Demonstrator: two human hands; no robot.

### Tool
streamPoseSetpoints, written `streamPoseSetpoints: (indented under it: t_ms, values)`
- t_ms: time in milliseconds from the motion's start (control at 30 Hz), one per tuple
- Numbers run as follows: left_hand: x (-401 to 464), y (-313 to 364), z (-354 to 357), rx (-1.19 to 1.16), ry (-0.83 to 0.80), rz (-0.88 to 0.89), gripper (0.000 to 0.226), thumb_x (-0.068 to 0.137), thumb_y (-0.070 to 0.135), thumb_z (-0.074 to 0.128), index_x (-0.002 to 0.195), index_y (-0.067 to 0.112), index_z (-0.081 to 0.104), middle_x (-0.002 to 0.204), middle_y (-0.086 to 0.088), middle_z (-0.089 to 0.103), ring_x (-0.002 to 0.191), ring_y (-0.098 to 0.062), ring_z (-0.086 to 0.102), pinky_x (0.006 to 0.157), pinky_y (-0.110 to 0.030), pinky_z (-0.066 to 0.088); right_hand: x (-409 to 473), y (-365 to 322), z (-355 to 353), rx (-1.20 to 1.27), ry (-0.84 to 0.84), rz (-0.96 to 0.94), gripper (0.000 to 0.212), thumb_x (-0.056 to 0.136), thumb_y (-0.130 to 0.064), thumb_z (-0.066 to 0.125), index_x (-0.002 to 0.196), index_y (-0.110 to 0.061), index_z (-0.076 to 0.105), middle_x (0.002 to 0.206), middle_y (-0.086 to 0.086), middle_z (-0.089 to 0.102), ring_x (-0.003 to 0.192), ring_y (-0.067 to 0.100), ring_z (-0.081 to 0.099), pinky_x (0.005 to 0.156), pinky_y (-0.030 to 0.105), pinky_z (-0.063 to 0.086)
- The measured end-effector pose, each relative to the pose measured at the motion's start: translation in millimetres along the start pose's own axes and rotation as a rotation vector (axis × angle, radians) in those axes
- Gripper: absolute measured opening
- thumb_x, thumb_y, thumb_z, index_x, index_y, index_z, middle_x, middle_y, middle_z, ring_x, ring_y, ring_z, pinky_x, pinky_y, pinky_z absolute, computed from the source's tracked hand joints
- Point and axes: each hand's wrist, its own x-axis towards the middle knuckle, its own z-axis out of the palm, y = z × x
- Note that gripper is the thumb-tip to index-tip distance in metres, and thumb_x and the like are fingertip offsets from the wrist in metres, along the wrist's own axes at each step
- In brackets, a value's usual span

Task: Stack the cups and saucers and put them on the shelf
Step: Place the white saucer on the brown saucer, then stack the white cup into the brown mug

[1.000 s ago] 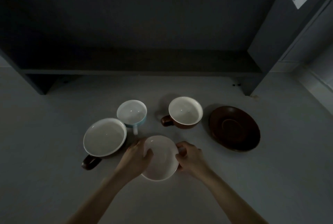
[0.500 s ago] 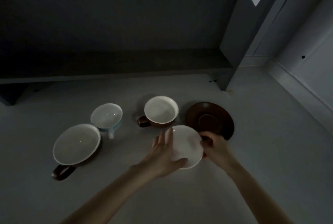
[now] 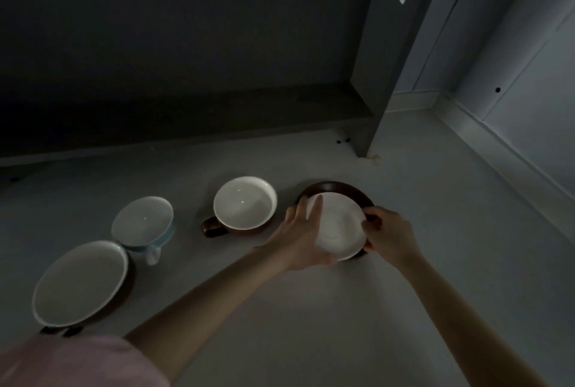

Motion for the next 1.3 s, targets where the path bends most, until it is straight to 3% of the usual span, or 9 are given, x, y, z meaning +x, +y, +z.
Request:
streamPoseSetpoints:
  t_ms: [100, 233, 433, 667, 800, 1000, 1100, 1200, 1300]
  values:
    - [10.2, 0.3, 0.3, 0.023, -0.009, -0.011, 0.109, 0.07, 0.045, 0.067, 0.141, 0.016, -0.011, 0.154, -0.014, -0.004, 0.138, -0.034, 0.007, 0.112, -0.042, 0.02, 9.4, 1.1, 1.3, -0.097, -0.015, 0.009, 0.033, 0.086, -0.008, 0.047, 0.116, -0.007, 0.058, 0.104, 0.018, 0.068, 0.08, 0.035, 0.064, 0.075, 0.04, 0.056]
    - [19.7, -0.1, 2.8, 0.059, 0.001, -0.024, 0.107, 0.07, 0.048, 0.065, 0.141, 0.015, -0.007, 0.154, -0.013, -0.002, 0.138, -0.034, 0.007, 0.113, -0.041, 0.016, 16.2, 3.7, 6.5, -0.235, -0.034, -0.009, 0.029, 0.085, -0.016, 0.045, 0.111, -0.008, 0.058, 0.105, 0.018, 0.066, 0.095, 0.035, 0.059, 0.074, 0.034, 0.046]
    - [19.6, 0.4, 4.4, 0.097, 0.025, -0.013, 0.102, 0.073, 0.05, 0.06, 0.141, 0.012, -0.006, 0.155, -0.012, -0.003, 0.14, -0.029, 0.001, 0.113, -0.041, 0.011, 12.2, -0.5, 11.1, -0.39, 0.008, -0.012, 0.032, 0.088, -0.023, 0.045, 0.114, -0.005, 0.051, 0.117, 0.017, 0.048, 0.104, 0.035, 0.052, 0.08, 0.039, 0.046]
    - [11.7, -2.3, 1.0, 0.133, 0.005, 0.004, 0.097, 0.077, 0.046, 0.057, 0.141, 0.012, -0.008, 0.154, -0.015, -0.006, 0.139, -0.032, 0.005, 0.111, -0.042, 0.014, 7.2, -6.7, 8.5, -0.336, -0.022, -0.028, 0.04, 0.089, -0.022, 0.047, 0.128, -0.012, 0.046, 0.124, 0.019, 0.046, 0.118, 0.035, 0.044, 0.092, 0.042, 0.044]
    - [6.5, -8.8, -0.4, 0.14, 0.052, 0.021, 0.092, 0.078, 0.047, 0.055, 0.141, 0.013, -0.003, 0.154, -0.015, 0.003, 0.137, -0.033, 0.013, 0.111, -0.041, 0.016, 1.4, -13.9, 10.4, -0.299, -0.007, -0.045, 0.038, 0.089, -0.02, 0.048, 0.126, -0.013, 0.048, 0.126, 0.018, 0.043, 0.121, 0.034, 0.04, 0.092, 0.042, 0.043]
    - [-15.1, -16.4, -20.7, 0.004, 0.272, 0.062, 0.067, 0.085, 0.033, 0.049, 0.139, 0.016, 0.014, 0.149, -0.005, 0.024, 0.135, -0.025, 0.02, 0.11, -0.036, 0.018, 2.3, -34.2, 20.8, -0.19, -0.058, -0.109, 0.031, 0.088, -0.018, 0.049, 0.118, -0.012, 0.056, 0.125, 0.013, 0.056, 0.112, 0.029, 0.055, 0.095, 0.035, 0.043]
    - [-26.5, -33.4, -34.6, -0.058, 0.404, 0.017, 0.059, 0.087, 0.026, 0.045, 0.139, 0.014, 0.018, 0.148, -0.009, 0.026, 0.135, -0.029, 0.023, 0.111, -0.039, 0.02, 0.6, -48.5, 33.4, -0.124, -0.131, -0.133, 0.028, 0.09, -0.015, 0.048, 0.115, -0.012, 0.058, 0.108, 0.009, 0.068, 0.107, 0.027, 0.059, 0.091, 0.03, 0.041]
    - [-33.9, -57.0, -46.1, -0.043, 0.418, -0.122, 0.064, 0.087, 0.025, 0.045, 0.14, 0.011, 0.012, 0.151, -0.012, 0.018, 0.137, -0.031, 0.017, 0.111, -0.042, 0.02, -6.1, -62.4, 51.6, 0.034, -0.26, -0.118, 0.027, 0.09, -0.012, 0.046, 0.115, -0.007, 0.055, 0.07, -0.004, 0.063, 0.074, 0.02, 0.064, 0.063, 0.02, 0.045]
    - [-39.1, -76.5, -52.7, -0.064, 0.383, -0.244, 0.067, 0.087, 0.026, 0.045, 0.141, 0.012, 0.007, 0.153, -0.014, 0.009, 0.138, -0.033, 0.014, 0.11, -0.045, 0.022, -10.5, -72.6, 74.9, 0.116, -0.344, -0.065, 0.033, 0.092, -0.019, 0.045, 0.122, -0.006, 0.048, 0.076, 0.006, 0.067, 0.045, 0.003, 0.058, 0.041, 0.015, 0.047]
